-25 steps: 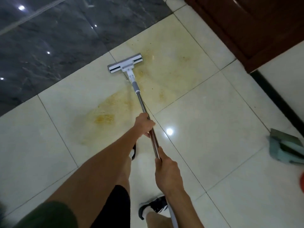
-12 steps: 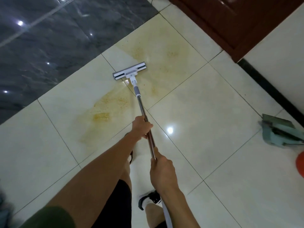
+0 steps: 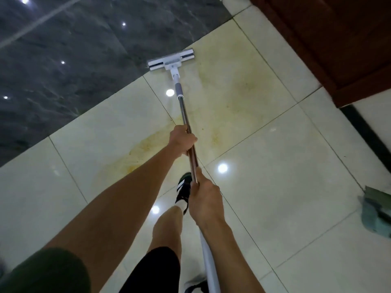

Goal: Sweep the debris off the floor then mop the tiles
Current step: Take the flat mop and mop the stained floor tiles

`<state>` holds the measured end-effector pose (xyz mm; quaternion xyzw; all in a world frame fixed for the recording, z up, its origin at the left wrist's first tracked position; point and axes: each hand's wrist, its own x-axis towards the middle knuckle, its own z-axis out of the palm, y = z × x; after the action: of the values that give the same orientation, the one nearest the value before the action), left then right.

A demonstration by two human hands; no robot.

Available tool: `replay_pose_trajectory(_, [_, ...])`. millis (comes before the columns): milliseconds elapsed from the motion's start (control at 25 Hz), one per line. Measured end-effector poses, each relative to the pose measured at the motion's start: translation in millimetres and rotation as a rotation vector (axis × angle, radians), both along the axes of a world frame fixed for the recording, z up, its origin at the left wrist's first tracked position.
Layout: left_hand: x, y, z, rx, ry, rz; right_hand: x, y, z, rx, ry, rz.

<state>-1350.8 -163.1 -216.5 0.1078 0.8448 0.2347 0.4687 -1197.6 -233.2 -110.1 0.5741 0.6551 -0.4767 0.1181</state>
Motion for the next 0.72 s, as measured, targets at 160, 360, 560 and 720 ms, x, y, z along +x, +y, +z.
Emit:
replay_pose_trajectory(160, [-70.3, 78.0, -5.8, 0.039, -0.036, 0.019, -71.9, 73.9, -18.7, 0.033, 0.012, -0.017])
replay_pose_trajectory(360, [-98.9, 113.7, -10.6, 0.005, -0.094, 0.003, -90.5, 108.2, -22.7, 0.014, 0.027, -0.057])
replay_pose_trajectory(560, [-60.7, 88.1, -7.7, -0.005, -0.110, -0.042, -48.2, 77.2, -11.5, -0.013, 0.040, -0.099])
replay_pose_trajectory(720, [16.0, 43.8, 8.3, -0.031, -0.144, -0.109, 27.7, 28.4, 5.0, -0.017, 0.041, -0.113])
